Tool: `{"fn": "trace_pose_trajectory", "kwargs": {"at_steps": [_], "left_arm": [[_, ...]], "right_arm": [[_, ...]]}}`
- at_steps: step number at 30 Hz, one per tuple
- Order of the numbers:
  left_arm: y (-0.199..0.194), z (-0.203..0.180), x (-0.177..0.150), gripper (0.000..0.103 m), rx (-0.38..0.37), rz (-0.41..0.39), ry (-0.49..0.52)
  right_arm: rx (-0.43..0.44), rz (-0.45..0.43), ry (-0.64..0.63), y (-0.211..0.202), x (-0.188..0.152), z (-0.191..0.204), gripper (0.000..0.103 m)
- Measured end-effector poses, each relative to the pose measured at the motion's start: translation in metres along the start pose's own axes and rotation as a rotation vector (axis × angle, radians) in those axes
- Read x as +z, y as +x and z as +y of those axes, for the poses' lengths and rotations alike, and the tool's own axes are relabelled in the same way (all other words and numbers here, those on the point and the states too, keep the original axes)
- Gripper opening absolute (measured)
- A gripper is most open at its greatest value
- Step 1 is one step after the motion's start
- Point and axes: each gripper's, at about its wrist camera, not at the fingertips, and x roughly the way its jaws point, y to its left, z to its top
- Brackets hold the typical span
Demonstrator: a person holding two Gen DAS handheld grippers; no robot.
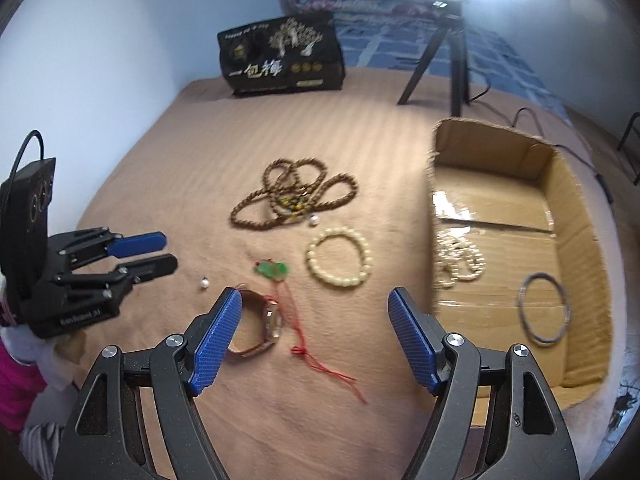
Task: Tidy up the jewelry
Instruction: 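Move the left tool to the pearl earring while the right tool approaches the red-strap watch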
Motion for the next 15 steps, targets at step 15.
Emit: {"fn": "trace_pose_trajectory", "kwargs": {"at_steps": [15], "left_arm": [[0.020, 0.001, -0.019, 0.033, -0.027, 0.044, 0.031]], "right_arm": [[0.107, 0.116, 0.051, 0.030, -0.044, 0.012, 0.046]]}}
